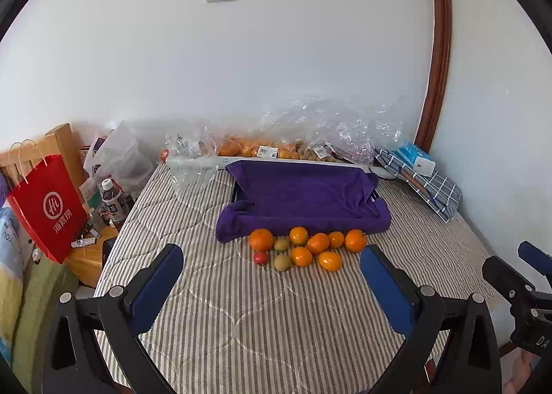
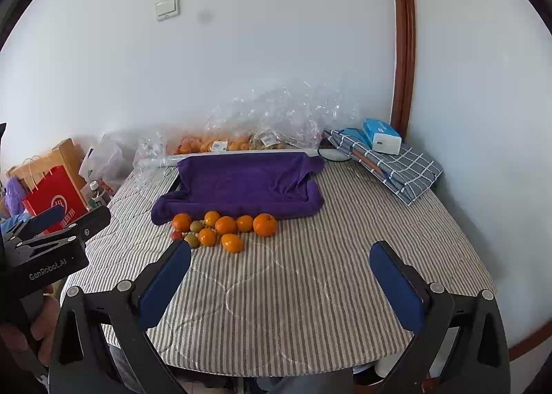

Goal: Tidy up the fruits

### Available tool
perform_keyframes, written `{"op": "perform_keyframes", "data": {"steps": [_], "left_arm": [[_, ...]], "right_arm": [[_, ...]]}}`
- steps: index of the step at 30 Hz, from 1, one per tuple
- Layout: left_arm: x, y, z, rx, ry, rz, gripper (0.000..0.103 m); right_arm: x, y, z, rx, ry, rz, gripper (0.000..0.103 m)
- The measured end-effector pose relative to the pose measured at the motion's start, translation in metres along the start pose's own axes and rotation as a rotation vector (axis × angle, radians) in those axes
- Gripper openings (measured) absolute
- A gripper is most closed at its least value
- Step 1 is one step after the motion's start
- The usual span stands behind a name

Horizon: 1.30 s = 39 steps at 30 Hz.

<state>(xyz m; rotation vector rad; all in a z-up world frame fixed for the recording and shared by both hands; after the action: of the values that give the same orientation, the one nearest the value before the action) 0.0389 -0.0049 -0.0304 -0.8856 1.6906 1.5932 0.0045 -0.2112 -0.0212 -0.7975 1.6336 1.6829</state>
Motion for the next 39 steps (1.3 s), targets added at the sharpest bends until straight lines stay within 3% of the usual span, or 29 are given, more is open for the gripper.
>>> {"op": "perform_keyframes", "data": {"steps": [39], "left_arm": [[-0.003, 0.01, 0.0, 0.005, 0.015, -0.007, 0.103]], "right_arm": [[-0.006, 0.008, 0.003, -0.018, -0.023, -0.024, 0.102]]}}
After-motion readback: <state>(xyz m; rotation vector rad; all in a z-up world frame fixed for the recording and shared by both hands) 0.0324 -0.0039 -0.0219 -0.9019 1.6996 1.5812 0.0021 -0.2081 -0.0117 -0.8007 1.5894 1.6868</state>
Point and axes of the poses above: each gripper's, at about its wrist camera, not at the fingertips, and y roughly against the way its jaws point, z to its left, x to its underside, the point moved 7 cm from there along -y, roughly the way its jaws point
